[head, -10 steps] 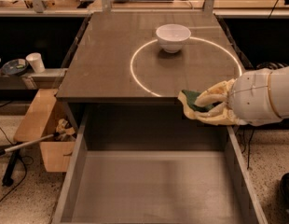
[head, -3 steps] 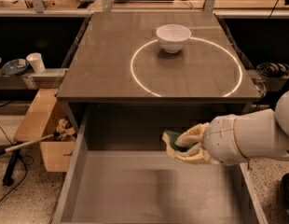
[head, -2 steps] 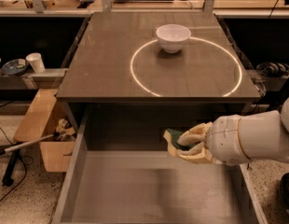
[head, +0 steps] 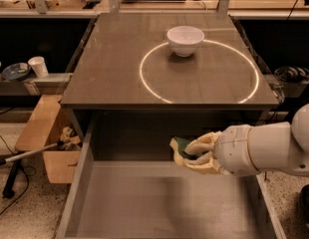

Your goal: Place sponge into top drawer

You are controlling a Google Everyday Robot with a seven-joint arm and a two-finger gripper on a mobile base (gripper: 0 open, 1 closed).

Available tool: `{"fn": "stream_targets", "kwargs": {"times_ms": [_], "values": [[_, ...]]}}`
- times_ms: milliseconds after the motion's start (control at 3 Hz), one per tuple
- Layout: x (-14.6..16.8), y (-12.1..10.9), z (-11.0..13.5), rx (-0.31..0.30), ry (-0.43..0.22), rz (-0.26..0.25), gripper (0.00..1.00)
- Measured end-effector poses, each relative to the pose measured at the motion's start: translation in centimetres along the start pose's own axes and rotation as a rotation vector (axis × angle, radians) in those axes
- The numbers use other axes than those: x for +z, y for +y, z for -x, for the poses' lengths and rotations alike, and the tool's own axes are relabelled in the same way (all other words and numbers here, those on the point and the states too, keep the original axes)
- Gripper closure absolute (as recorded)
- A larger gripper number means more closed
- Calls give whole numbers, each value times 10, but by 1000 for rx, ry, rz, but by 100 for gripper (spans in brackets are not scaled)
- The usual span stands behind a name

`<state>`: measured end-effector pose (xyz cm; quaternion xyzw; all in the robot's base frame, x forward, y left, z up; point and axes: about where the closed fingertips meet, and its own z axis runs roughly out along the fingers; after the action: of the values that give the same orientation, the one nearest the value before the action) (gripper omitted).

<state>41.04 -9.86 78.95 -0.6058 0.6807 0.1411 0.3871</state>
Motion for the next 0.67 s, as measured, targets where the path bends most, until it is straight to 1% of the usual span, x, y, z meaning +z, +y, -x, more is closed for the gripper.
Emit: {"fn": "stream_targets", "kwargs": {"times_ms": [667], "values": [[14, 2, -7, 27, -3, 9, 100]]}}
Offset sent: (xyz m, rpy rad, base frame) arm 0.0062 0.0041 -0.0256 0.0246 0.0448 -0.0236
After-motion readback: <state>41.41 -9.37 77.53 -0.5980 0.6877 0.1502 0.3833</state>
